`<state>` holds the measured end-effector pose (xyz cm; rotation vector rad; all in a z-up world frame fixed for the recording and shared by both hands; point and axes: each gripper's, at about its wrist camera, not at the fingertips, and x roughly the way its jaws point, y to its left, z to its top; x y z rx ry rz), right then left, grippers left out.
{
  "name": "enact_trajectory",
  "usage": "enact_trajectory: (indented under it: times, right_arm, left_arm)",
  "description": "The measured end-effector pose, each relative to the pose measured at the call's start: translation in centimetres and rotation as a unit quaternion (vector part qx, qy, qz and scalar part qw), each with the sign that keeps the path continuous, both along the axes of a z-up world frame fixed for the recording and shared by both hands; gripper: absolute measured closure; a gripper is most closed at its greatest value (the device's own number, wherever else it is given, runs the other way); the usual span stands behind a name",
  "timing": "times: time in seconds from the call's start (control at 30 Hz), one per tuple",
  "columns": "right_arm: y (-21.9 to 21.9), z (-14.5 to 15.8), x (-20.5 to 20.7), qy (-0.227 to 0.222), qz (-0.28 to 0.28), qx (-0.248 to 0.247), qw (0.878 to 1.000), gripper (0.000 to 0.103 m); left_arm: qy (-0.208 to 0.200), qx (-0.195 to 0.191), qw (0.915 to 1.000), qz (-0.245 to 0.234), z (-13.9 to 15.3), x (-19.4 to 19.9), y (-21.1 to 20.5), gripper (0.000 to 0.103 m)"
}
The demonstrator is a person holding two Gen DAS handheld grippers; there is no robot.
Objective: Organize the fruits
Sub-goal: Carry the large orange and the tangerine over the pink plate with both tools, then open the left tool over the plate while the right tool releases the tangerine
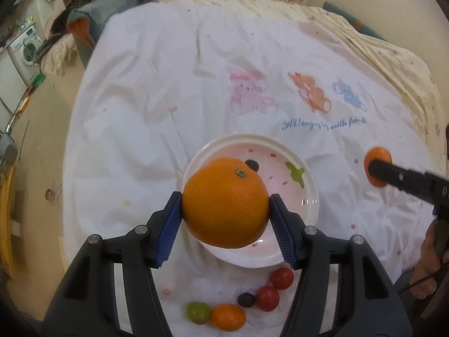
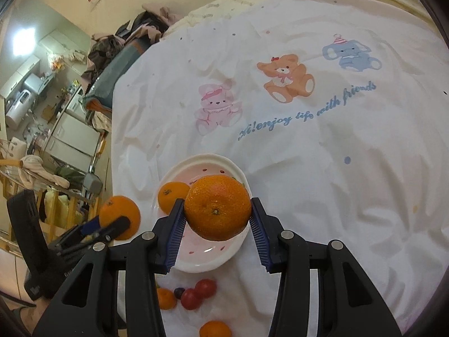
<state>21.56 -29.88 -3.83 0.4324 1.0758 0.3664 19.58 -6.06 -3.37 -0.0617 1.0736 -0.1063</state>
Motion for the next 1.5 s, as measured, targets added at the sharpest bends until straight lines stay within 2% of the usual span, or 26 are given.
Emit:
enact_trajectory:
  times: [0.23,0.83,1.1,1.17,1.2,1.27,1.37,1.5]
  right_arm:
    - [1.2,-2.1,2.4,0.025,0.018,-0.007,0.999,0.056]
    - [3.1,-6.6,5.9,0.092,0.049,0.020,0.994,0.054]
    - [3.5,-7.2,6.1,0.102,0.049,0.034,0.993,0.052]
    - [3.4,-6.9,6.1,0.093,0.048,0.044,0.993,0.040]
    - [3.4,-6.6,6.1,0.087,0.046,0.049,0.994,0.035]
    - [3.2,-6.2,6.1,0.082,0.041,0.055,0.994,0.034]
    - [2.6,-5.8,6.1,0.079,0.028,0.056,0.995,0.033]
    - [1.8,-5.6,6.1,0.077,0.017,0.048,0.996,0.033]
  left_arm:
    - [0.039,-0.008,0.9992,0.000,-3.2,0.6,0.0,0.045]
    - [0.068,-0.015,0.9975,-0.013,-5.2,1.8,-1.0,0.045]
    - [0.122,-0.023,0.9922,0.000,-7.1,2.1,-0.9,0.043]
    - [0.112,-0.024,0.9933,-0.009,-6.8,1.8,-1.2,0.037]
    - [0.099,-0.030,0.9945,-0.015,-6.2,1.7,-1.4,0.028]
    - [0.080,-0.038,0.9957,-0.027,-5.4,1.4,-1.7,0.019]
    - [0.079,-0.064,0.9935,-0.051,-5.0,1.3,-2.4,0.019]
    - [0.053,-0.035,0.9967,-0.050,-4.3,1.0,-2.6,0.019]
